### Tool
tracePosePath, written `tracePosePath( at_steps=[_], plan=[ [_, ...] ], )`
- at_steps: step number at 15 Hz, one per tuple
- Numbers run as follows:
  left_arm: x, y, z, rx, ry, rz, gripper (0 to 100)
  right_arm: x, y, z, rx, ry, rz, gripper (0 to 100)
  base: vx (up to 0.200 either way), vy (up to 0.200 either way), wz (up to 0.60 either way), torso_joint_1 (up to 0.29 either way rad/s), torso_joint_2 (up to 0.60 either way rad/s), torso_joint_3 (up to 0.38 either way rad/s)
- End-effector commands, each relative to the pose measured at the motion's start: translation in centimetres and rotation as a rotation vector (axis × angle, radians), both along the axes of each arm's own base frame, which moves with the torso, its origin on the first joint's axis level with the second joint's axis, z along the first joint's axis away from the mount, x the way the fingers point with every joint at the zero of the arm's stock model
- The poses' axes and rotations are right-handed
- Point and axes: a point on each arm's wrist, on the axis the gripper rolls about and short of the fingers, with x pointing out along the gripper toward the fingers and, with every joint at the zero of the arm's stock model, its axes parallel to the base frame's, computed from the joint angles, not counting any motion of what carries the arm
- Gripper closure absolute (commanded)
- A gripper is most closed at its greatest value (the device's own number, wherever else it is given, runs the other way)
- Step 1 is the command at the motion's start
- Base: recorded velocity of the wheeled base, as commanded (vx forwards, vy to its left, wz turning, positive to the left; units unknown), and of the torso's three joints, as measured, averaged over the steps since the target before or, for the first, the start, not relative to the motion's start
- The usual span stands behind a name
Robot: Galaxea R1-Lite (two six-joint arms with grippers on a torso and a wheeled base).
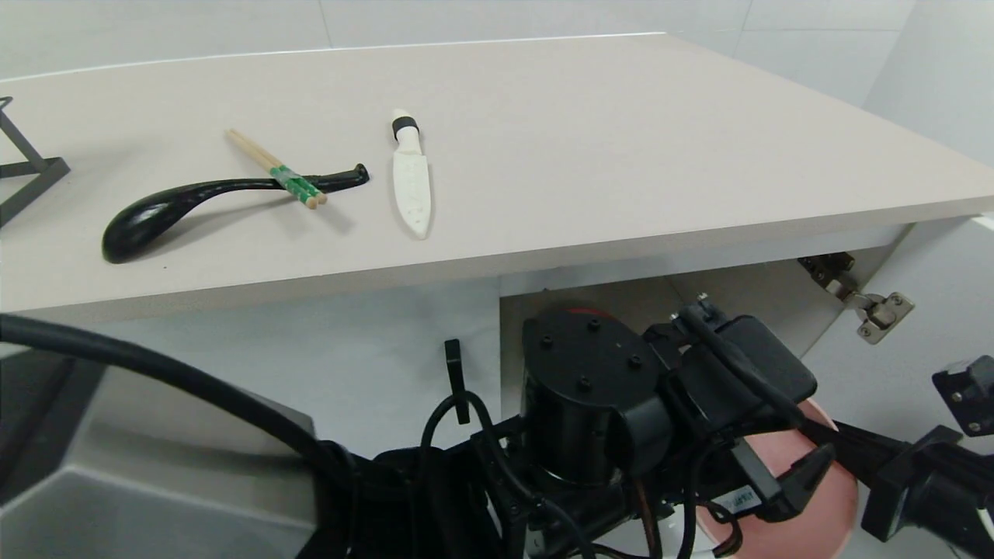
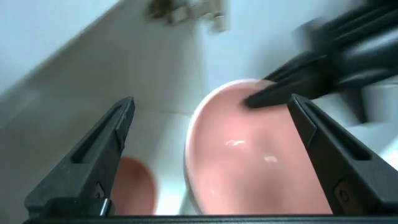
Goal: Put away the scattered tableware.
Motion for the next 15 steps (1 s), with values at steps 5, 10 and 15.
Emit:
tracePosePath(
  at_steps=[5, 10, 15],
  plan=[
    [-1.2, 6.6, 1.0, 0.04, 0.031, -0.344, 0, -0.2, 0.0, -0.4, -0.01, 0.043, 0.006, 100, 0.0, 0.0, 0.0, 0.0, 0.0, 0.0],
    [0.0, 11.1, -1.0, 0.069, 0.087, -0.487, 0, -0.4, 0.0, -0.7, -0.015, 0.07, 0.004, 100, 0.0, 0.0, 0.0, 0.0, 0.0, 0.0],
    [-3.5, 15.4, -0.4, 0.032, 0.082, -0.491, 0, 0.2, 0.2, -1.2, -0.022, 0.102, 0.014, 100, 0.0, 0.0, 0.0, 0.0, 0.0, 0.0]
  ],
)
